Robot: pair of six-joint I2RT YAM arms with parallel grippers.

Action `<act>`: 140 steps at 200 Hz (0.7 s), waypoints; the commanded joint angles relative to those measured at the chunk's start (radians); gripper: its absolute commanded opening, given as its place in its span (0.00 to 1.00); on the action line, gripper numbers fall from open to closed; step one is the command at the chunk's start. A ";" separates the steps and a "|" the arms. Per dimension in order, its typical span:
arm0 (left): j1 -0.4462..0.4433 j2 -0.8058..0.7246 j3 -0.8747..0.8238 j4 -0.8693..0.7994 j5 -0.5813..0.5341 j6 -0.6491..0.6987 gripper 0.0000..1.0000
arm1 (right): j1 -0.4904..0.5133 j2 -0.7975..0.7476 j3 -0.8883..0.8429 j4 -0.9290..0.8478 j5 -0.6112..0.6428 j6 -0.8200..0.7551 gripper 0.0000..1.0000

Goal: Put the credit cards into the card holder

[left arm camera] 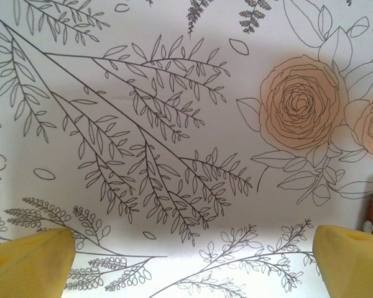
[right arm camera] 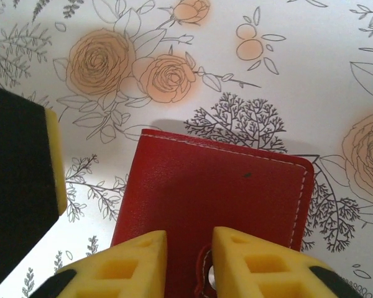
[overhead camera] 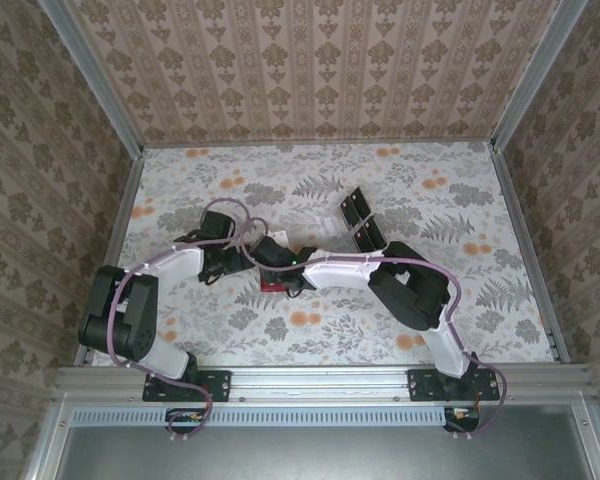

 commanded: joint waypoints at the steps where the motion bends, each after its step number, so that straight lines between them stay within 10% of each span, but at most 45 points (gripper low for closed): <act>1: 0.016 -0.028 -0.006 -0.033 -0.013 -0.013 1.00 | 0.017 0.076 0.006 -0.244 -0.146 -0.019 0.32; 140: 0.120 -0.072 0.130 -0.101 0.017 0.053 1.00 | -0.148 -0.241 0.147 -0.228 -0.180 -0.150 0.66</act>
